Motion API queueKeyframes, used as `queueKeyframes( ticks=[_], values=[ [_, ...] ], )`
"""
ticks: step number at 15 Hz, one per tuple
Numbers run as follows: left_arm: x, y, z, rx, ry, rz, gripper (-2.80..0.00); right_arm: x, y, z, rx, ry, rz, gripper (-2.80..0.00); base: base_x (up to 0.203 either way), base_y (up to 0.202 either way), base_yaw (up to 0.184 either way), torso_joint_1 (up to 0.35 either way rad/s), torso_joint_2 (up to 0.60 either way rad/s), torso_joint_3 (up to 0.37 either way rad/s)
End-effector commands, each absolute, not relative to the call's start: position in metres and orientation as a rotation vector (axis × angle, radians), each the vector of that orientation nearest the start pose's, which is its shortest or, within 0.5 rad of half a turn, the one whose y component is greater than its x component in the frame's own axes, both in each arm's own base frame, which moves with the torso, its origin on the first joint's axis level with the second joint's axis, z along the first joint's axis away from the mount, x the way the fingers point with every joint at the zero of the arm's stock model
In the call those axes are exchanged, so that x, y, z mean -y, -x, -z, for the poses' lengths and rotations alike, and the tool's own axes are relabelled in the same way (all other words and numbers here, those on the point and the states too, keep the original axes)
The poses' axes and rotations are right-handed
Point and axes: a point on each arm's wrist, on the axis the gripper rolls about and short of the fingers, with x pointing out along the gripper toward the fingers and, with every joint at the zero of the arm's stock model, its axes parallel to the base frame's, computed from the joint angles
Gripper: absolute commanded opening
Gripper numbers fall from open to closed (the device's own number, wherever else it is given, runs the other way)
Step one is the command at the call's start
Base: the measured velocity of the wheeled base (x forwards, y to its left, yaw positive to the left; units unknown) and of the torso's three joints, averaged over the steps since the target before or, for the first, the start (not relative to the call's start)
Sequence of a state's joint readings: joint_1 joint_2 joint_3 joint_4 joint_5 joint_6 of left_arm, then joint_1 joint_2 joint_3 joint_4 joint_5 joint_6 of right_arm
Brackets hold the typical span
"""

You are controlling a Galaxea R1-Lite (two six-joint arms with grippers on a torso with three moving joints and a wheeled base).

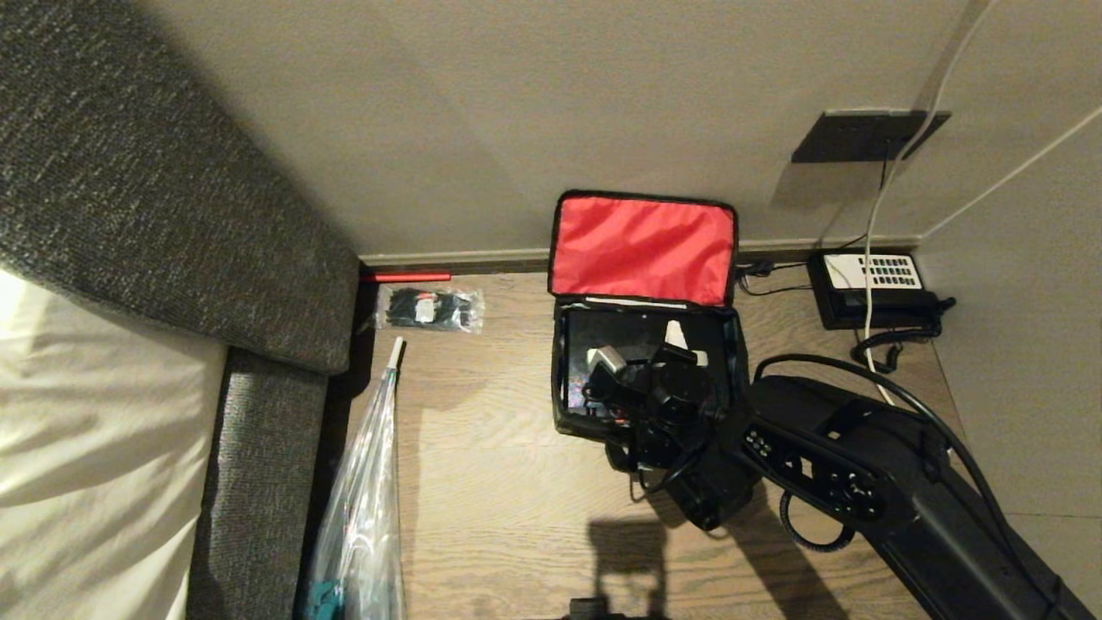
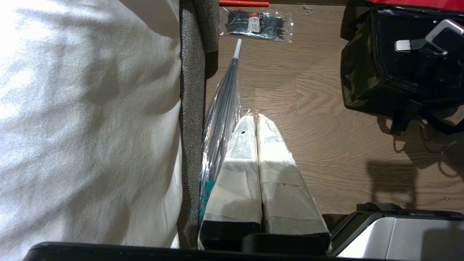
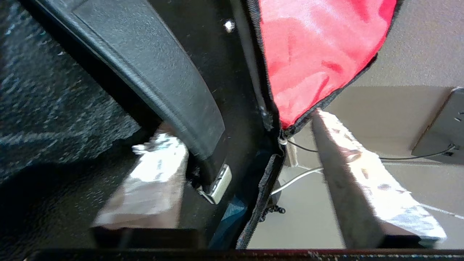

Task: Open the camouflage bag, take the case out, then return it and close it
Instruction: Grip the handle

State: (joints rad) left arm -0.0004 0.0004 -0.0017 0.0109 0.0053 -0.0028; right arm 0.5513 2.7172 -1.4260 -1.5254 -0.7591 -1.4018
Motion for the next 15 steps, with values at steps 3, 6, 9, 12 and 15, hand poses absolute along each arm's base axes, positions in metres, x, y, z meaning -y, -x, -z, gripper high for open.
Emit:
queueKeyframes(
  ticks=[3, 6, 9, 12, 15],
  values=[
    [0.0, 0.023, -0.075, -0.008, 0.003, -0.006, -2.8, -0.242, -0.426, 0.012, -0.007, 1.284, 0.3, 0.0, 0.0, 0.0, 0.0, 0.0, 0.0, 0.0],
    [0.0, 0.023, -0.075, -0.008, 0.003, -0.006, -2.8, -0.242, -0.429, 0.013, -0.003, 1.281, 0.308, 0.0, 0.0, 0.0, 0.0, 0.0, 0.0, 0.0],
    [0.0, 0.023, -0.075, -0.008, 0.003, -0.005, -2.8, -0.241, -0.439, 0.006, 0.025, 1.245, 0.348, 0.0, 0.0, 0.0, 0.0, 0.0, 0.0, 0.0],
    [0.0, 0.023, -0.075, -0.008, 0.003, -0.006, -2.8, -0.241, -0.448, 0.0, 0.036, 1.227, 0.374, 0.0, 0.0, 0.0, 0.0, 0.0, 0.0, 0.0],
    [0.0, 0.023, -0.075, -0.008, 0.003, -0.006, -2.8, -0.239, -0.45, 0.004, 0.031, 1.229, 0.377, 0.0, 0.0, 0.0, 0.0, 0.0, 0.0, 0.0]
  ],
)
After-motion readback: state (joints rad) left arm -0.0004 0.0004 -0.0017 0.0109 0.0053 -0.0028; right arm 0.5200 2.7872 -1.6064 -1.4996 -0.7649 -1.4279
